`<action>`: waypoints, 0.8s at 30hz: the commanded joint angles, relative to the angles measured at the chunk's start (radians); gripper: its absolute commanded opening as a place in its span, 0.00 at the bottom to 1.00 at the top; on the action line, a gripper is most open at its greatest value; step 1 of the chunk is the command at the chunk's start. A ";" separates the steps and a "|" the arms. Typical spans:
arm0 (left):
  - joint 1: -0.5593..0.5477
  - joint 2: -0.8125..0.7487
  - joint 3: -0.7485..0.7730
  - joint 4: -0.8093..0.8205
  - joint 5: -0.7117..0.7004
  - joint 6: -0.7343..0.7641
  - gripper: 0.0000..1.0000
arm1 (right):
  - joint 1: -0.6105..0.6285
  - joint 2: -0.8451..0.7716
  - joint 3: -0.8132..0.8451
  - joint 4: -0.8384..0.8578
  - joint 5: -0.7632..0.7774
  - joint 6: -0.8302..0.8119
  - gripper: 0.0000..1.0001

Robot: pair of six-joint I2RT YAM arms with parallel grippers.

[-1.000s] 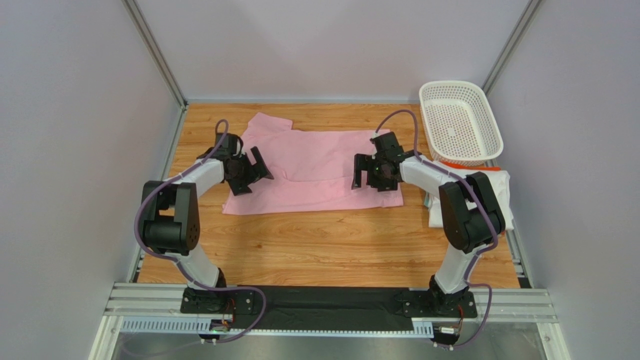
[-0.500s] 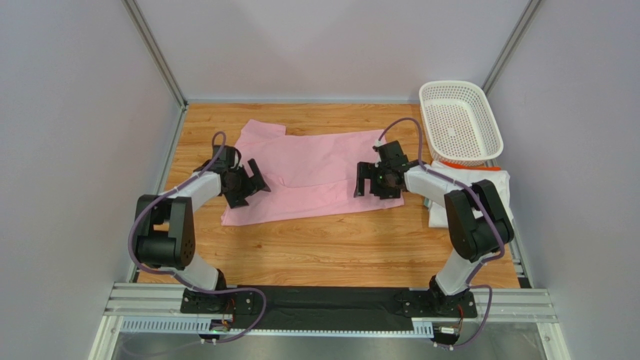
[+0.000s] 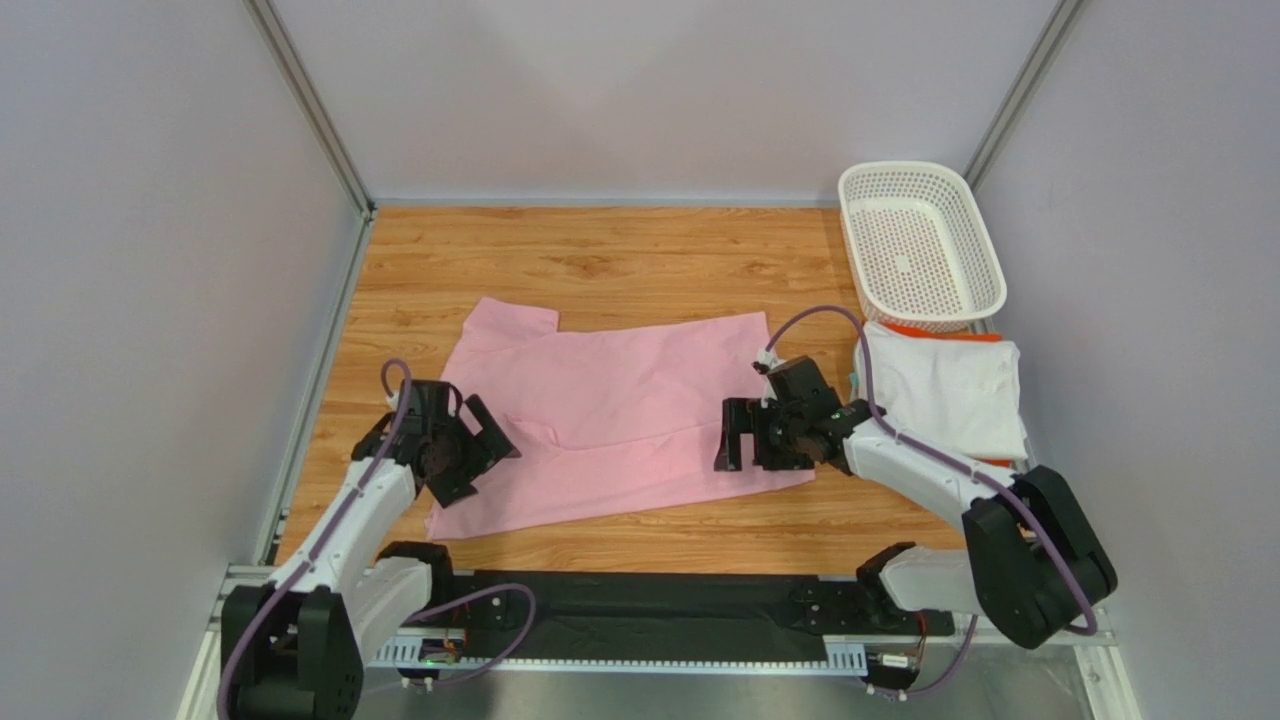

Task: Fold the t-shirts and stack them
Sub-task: Fold the tshirt

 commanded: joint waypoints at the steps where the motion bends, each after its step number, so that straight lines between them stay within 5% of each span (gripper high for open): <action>1: 0.002 -0.097 -0.045 -0.112 -0.052 -0.055 1.00 | 0.055 -0.065 -0.067 -0.029 0.027 0.090 1.00; 13: 0.002 -0.229 -0.032 -0.172 -0.068 -0.099 1.00 | 0.164 -0.297 -0.160 -0.121 0.103 0.254 1.00; 18: 0.002 -0.252 0.092 -0.211 -0.081 -0.053 1.00 | 0.164 -0.393 -0.046 -0.207 0.174 0.193 1.00; 24: 0.003 -0.222 0.310 -0.207 -0.162 0.019 1.00 | 0.162 -0.455 0.157 -0.330 0.430 0.167 1.00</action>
